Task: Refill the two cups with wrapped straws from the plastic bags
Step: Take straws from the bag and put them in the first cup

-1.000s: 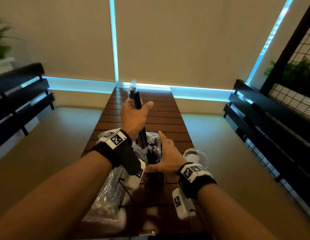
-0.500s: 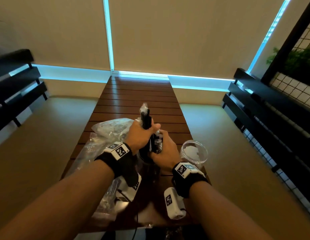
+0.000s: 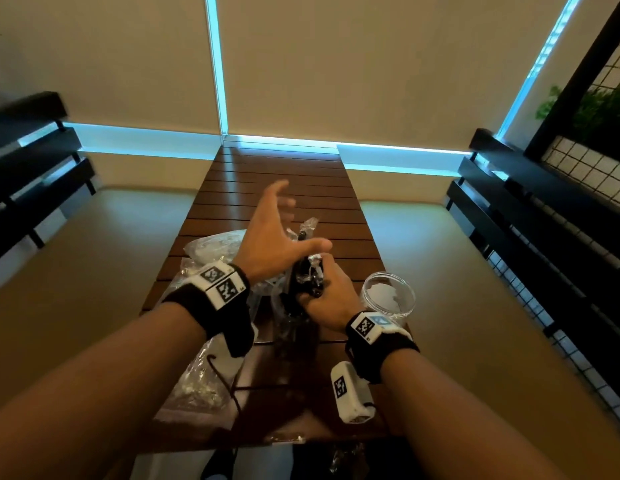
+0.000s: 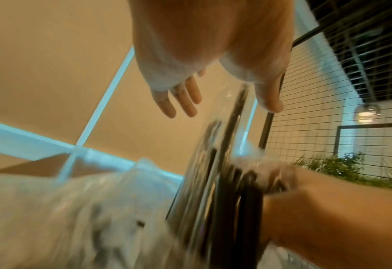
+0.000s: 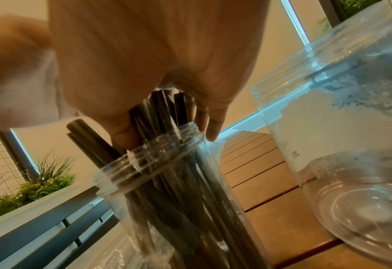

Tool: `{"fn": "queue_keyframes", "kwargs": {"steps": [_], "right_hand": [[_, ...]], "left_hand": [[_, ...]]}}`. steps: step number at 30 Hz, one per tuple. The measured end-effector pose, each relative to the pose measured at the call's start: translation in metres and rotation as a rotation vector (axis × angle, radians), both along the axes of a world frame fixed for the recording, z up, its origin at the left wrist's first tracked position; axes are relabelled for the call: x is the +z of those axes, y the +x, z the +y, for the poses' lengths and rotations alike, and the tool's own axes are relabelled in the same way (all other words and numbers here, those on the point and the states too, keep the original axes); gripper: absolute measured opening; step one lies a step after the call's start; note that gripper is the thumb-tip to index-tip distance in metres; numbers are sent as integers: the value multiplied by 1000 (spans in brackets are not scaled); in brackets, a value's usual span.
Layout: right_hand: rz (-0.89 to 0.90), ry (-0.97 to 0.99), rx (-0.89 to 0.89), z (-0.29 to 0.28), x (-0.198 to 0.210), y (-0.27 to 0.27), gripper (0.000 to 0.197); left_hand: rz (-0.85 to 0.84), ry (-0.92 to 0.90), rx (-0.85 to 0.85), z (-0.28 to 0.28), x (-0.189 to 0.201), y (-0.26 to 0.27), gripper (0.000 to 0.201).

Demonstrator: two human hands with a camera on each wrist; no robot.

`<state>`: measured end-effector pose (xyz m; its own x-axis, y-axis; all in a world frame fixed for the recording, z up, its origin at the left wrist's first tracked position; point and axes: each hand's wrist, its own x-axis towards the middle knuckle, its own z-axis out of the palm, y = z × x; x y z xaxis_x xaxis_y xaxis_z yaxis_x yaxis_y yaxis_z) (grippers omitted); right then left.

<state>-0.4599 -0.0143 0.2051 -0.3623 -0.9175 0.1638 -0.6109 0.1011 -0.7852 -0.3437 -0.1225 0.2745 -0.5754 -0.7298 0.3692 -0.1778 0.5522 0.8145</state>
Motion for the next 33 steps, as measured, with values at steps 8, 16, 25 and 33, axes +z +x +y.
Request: {"fn": "queue_keyframes", "kwargs": {"steps": [8,16,25,33], "right_hand": [[-27,-59,47,-1,1,-1,55],[-99,-96,195,-3,13,-1,74],[77,69,67,-14,-6,-6,118],[200,-117,-98,-13,62,16,54]], "left_hand": [[-557,-497,-283,3,-16,-6,46],[-501,-376,-201,13,-27,6,72],[-269,188,-332,7,-36,0,92],[-747,84,213,-52,-77,32,106]]}}
